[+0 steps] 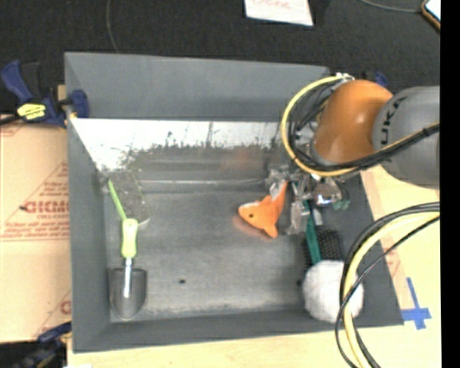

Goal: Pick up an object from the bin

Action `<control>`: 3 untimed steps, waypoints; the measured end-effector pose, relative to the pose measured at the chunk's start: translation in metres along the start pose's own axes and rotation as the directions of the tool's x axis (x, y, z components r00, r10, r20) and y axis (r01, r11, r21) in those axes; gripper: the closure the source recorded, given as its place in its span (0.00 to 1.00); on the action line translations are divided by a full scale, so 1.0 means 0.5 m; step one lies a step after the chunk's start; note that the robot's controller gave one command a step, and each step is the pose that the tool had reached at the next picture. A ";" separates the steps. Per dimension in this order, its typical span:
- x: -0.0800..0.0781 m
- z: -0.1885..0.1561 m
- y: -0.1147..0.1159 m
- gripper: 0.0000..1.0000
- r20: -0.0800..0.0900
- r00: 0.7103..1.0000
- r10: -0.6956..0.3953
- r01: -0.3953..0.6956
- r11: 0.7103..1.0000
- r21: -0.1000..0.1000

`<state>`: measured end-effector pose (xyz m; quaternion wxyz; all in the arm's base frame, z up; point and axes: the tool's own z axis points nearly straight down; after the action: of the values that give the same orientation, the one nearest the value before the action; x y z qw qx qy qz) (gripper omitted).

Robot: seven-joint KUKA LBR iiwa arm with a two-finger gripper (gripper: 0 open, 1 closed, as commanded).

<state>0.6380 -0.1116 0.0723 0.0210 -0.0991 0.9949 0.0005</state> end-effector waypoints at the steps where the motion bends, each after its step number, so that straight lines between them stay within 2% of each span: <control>1: -0.031 0.001 -0.001 0.00 0.002 0.999 -0.047 0.047 0.999 0.000; 2: -0.028 0.001 -0.006 0.00 0.003 0.999 -0.040 0.040 0.999 -0.001; 3: 0.021 -0.206 -0.086 0.00 0.006 0.965 -0.264 0.264 0.965 0.001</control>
Offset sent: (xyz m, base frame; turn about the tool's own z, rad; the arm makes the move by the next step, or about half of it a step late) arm 0.0085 -0.0144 -0.0023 -0.0071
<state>0.6319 -0.1561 0.1746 0.0238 -0.2306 0.9728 -0.0020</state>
